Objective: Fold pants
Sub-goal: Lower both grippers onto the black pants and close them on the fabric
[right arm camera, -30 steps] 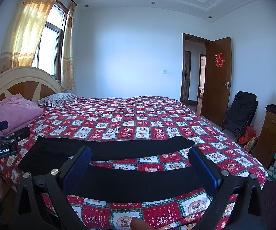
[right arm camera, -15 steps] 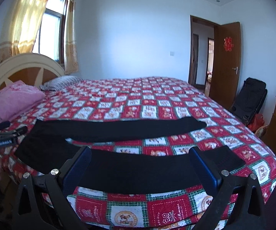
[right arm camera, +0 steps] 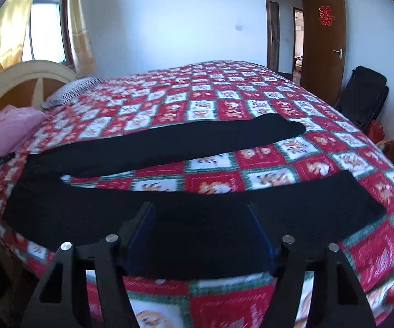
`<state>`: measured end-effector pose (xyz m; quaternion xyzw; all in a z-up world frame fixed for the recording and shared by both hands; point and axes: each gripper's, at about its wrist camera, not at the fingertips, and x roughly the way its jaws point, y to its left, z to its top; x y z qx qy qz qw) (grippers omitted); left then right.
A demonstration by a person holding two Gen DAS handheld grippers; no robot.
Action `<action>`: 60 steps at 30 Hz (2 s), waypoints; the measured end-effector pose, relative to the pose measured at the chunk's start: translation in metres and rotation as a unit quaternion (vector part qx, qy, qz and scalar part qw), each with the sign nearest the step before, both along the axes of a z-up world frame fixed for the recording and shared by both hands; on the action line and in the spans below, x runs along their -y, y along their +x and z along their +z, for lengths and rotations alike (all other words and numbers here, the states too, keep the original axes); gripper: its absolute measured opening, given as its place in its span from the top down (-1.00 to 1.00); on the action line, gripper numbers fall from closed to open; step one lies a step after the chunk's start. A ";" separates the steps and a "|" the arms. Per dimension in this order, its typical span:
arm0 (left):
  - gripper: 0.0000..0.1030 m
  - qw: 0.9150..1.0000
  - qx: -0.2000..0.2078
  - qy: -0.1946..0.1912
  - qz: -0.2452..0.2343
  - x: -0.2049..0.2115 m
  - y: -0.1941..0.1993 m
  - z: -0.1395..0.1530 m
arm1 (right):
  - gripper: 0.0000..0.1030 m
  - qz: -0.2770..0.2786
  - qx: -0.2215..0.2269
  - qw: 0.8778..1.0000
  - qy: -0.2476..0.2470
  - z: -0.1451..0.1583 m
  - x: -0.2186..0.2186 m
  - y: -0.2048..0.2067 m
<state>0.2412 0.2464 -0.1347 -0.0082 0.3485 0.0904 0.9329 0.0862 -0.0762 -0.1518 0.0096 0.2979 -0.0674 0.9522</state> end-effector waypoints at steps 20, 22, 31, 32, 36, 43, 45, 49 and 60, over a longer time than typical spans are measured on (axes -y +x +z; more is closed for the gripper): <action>0.29 0.991 -0.085 -0.096 -0.048 -0.029 0.080 -0.057 | 0.09 -0.072 -0.056 0.996 0.005 -0.005 0.094 0.113; 0.32 0.990 -0.083 -0.098 -0.052 -0.029 0.081 -0.057 | 0.12 -0.083 -0.060 0.995 0.015 -0.004 0.107 0.119; 0.08 0.991 -0.049 -0.109 -0.060 -0.037 0.078 -0.048 | 0.11 -0.119 -0.106 0.986 0.049 0.000 0.169 0.159; 0.06 0.991 -0.049 -0.111 -0.060 -0.038 0.080 -0.049 | 0.06 -0.121 -0.112 0.985 0.048 0.000 0.175 0.166; 0.20 0.987 -0.070 -0.130 -0.063 -0.041 0.087 -0.059 | -0.01 -0.123 -0.123 0.984 0.027 -0.001 0.192 0.189; 0.34 0.984 -0.072 -0.147 -0.069 -0.040 0.088 -0.066 | -0.02 -0.110 -0.123 0.986 0.028 0.001 0.216 0.244; 0.34 0.984 -0.074 -0.145 -0.069 -0.039 0.089 -0.067 | -0.03 -0.113 -0.123 0.986 0.023 0.001 0.221 0.263; 0.34 0.984 -0.073 -0.144 -0.068 -0.039 0.089 -0.068 | -0.23 -0.122 -0.121 0.985 0.029 -0.004 0.237 0.296; 0.35 0.985 -0.074 -0.138 -0.071 -0.036 0.091 -0.069 | -0.16 -0.103 -0.134 0.985 0.031 -0.028 0.246 0.336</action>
